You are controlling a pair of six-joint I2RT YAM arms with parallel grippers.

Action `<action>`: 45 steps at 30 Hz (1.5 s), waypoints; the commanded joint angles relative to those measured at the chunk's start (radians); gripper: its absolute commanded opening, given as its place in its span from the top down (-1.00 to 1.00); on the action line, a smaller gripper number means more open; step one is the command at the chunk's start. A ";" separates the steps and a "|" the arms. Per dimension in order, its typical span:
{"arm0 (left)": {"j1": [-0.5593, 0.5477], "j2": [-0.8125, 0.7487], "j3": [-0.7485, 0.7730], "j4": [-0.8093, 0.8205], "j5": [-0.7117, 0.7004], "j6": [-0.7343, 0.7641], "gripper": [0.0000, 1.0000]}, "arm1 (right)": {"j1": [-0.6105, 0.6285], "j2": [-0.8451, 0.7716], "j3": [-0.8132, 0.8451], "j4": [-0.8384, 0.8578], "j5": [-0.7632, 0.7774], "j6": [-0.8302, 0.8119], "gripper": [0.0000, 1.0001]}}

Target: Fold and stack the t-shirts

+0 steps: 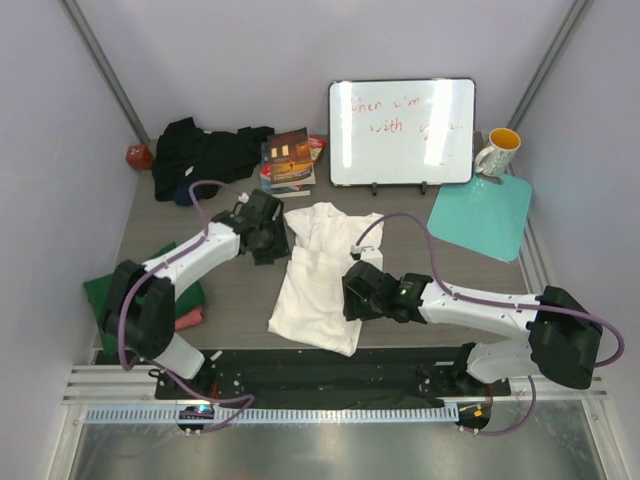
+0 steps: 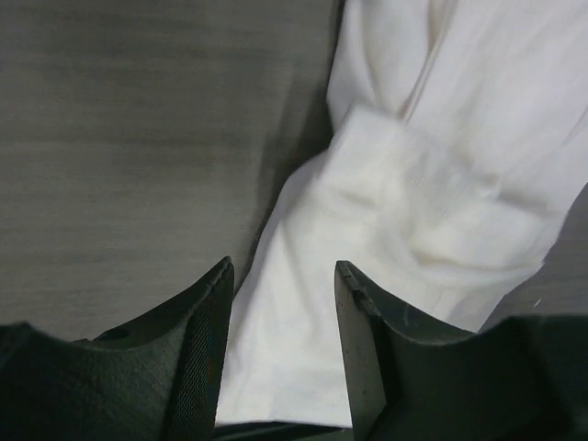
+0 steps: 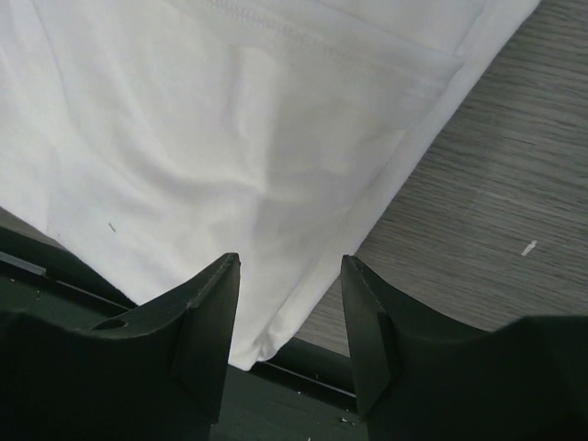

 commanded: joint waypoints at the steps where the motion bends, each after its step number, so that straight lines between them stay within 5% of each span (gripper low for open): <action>1: 0.050 0.185 0.238 0.027 -0.042 0.031 0.03 | 0.013 -0.011 0.011 0.072 -0.024 0.006 -0.07; 10: 0.090 0.539 0.602 -0.042 0.004 0.062 0.07 | 0.015 -0.042 -0.006 0.070 -0.006 -0.007 -0.07; 22: 0.098 0.593 0.596 -0.009 -0.004 0.058 0.10 | 0.015 -0.046 -0.010 0.067 0.009 -0.022 -0.06; 32: 0.099 0.564 0.604 0.073 0.116 0.065 0.83 | 0.015 0.001 -0.007 0.075 0.006 -0.020 0.27; 45: 0.075 0.604 0.722 0.033 0.259 0.087 1.00 | 0.015 0.044 -0.022 0.087 0.003 -0.008 0.30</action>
